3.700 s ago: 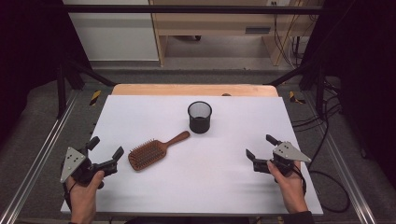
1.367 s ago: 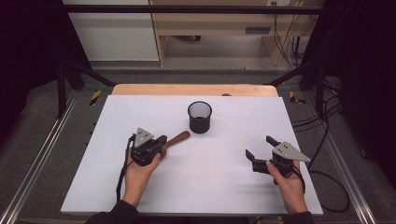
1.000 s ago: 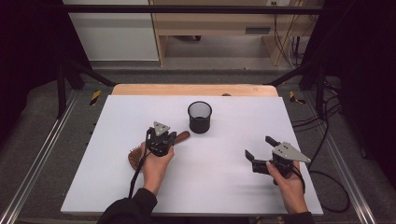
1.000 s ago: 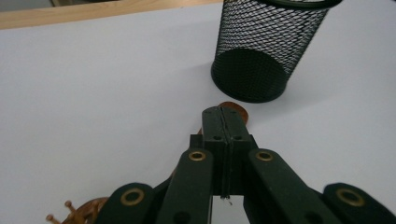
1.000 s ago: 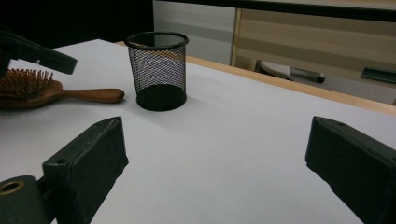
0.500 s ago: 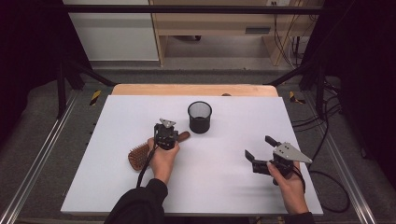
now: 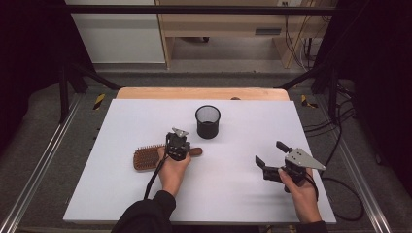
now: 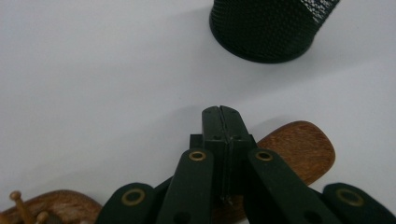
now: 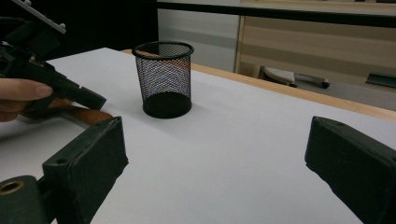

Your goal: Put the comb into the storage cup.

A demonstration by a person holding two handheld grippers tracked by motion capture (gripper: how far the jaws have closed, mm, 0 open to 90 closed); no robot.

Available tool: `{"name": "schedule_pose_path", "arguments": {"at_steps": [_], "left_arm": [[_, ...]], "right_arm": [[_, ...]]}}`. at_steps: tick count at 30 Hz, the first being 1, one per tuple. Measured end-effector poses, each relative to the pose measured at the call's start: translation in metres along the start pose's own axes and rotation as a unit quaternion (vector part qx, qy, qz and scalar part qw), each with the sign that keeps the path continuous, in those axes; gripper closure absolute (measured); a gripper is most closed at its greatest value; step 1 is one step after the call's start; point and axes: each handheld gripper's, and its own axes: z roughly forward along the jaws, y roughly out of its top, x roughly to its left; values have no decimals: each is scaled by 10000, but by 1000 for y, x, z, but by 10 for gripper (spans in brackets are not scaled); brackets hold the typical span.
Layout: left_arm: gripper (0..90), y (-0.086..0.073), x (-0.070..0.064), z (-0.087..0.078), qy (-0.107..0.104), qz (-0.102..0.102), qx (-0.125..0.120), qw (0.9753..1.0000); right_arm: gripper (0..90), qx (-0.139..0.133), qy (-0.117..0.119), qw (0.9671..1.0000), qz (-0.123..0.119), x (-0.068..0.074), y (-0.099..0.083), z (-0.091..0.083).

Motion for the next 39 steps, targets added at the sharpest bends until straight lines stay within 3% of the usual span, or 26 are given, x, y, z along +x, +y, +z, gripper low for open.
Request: {"name": "schedule_pose_path", "arguments": {"at_steps": [6, 8, 22, 29, 39], "left_arm": [[900, -8, 1, -7, -188, 99, 158, 9996], [900, -11, 1, -11, -280, 36, 142, 9995], [900, -33, -5, -34, -763, 225, 330, 9963], [900, -51, 1, -54, -814, 365, 341, 9954], [900, -79, 30, -84, -701, 294, 346, 9965]], "right_arm": [[53, 9, 5, 10000, 2, 0, 0, 0], [53, 3, -3, 10000, 2, 0, 0, 0], [53, 16, -13, 10000, 10, 0, 0, -1], [53, 40, 7, 10000, -22, 1, 0, 0], [52, 36, -7, 10000, 1, 1, 0, -1]]}}
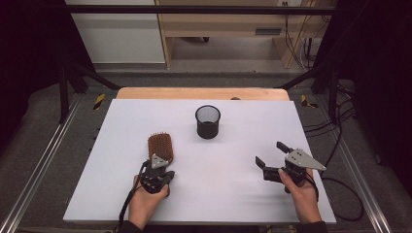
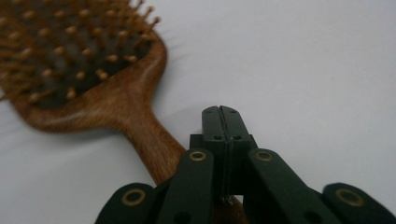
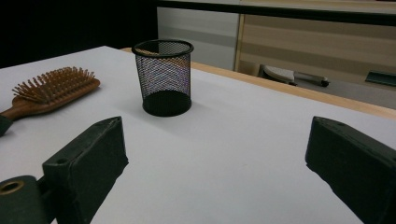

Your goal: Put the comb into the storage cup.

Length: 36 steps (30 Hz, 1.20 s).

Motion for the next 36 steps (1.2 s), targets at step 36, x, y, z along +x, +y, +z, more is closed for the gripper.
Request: {"name": "schedule_pose_path", "arguments": {"at_steps": [36], "left_arm": [[892, 6, 61, -46, 289, 232, -193, 9991]], "right_arm": [[51, 38, -11, 10000, 1, 1, -1, 0]]}}
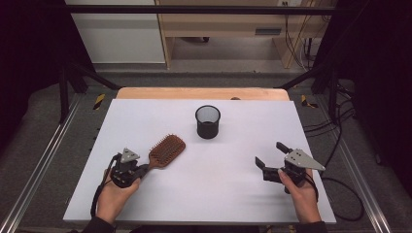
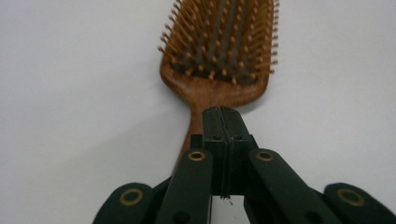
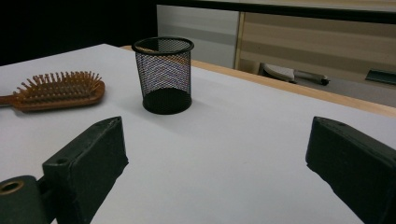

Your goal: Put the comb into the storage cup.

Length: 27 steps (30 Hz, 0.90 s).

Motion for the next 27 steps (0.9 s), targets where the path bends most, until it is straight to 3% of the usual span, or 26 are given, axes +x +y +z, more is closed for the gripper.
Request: {"name": "schedule_pose_path", "arguments": {"at_steps": [5, 14, 18, 24, 27], "left_arm": [[739, 6, 7, -9, 160, 64, -171, 9997], [302, 7, 9, -12, 425, 33, -597, 9973], [107, 10, 10, -12, 315, 106, -627, 9975], [53, 12, 10, -10, 248, 334, -548, 9976], [50, 12, 11, -8, 243, 315, -513, 9979]], "right_arm": [[51, 21, 21, 10000, -15, 0, -1, 1], [51, 38, 2, 10000, -42, 0, -1, 2], [51, 31, 4, 10000, -42, 0, -1, 1], [51, 37, 21, 10000, -47, 0, -1, 2], [51, 31, 26, 10000, -43, 0, -1, 2]]}}
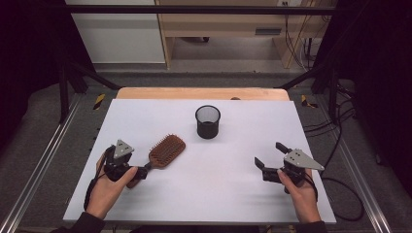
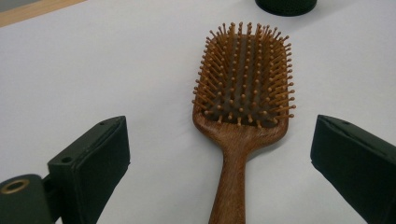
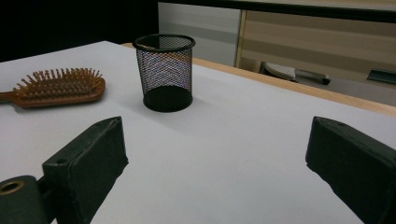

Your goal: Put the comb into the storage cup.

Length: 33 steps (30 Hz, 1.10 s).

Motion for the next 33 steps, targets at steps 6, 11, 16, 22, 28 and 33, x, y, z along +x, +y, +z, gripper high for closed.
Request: {"name": "schedule_pose_path", "arguments": {"at_steps": [6, 11, 16, 22, 28, 33], "left_arm": [[51, -2, 4, 3, -86, 10, 112, 9999], [50, 0, 6, 1, -302, 53, 176, 9994], [50, 1, 7, 0, -286, 61, 254, 9992], [51, -3, 11, 6, -469, 54, 466, 9978], [51, -9, 10, 15, -641, -21, 753, 9951], [53, -12, 9, 21, -640, 96, 991, 9930]], "right_arm": [[51, 37, 12, 10000, -14, 1, -1, 1], [51, 48, 6, 10000, -28, 1, -1, 1], [51, 67, 13, 10000, -35, 1, -1, 2], [51, 93, -21, 10000, -14, 0, -2, 2], [51, 116, 1, 9999, -31, 1, -2, 3], [51, 133, -17, 9999, -31, 0, -2, 2]]}}
